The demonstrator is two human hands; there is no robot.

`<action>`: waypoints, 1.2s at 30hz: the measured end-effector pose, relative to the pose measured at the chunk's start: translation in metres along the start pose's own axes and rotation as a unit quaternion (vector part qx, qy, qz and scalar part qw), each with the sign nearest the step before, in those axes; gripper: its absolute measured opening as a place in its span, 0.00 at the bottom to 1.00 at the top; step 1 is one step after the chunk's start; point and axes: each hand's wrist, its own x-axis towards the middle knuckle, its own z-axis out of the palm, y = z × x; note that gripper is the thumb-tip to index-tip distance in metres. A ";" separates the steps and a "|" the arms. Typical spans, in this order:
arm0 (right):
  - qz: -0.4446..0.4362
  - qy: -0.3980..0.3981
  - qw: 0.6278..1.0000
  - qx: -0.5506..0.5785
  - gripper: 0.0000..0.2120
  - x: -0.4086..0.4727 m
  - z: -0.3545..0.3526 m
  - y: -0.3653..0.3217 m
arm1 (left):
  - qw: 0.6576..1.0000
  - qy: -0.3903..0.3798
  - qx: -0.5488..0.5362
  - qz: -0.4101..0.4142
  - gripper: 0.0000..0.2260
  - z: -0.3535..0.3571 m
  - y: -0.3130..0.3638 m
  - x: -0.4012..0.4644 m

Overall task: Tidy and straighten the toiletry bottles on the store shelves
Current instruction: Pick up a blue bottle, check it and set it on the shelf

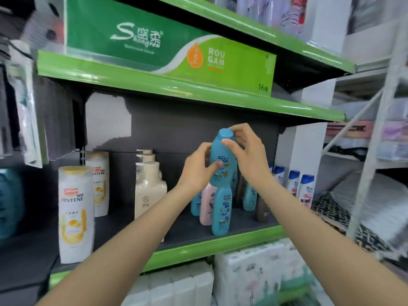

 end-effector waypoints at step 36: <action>0.303 -0.014 0.880 0.366 0.14 -0.133 -0.032 -0.093 | 0.900 -0.106 -0.297 -0.302 0.15 -0.086 0.054 -0.179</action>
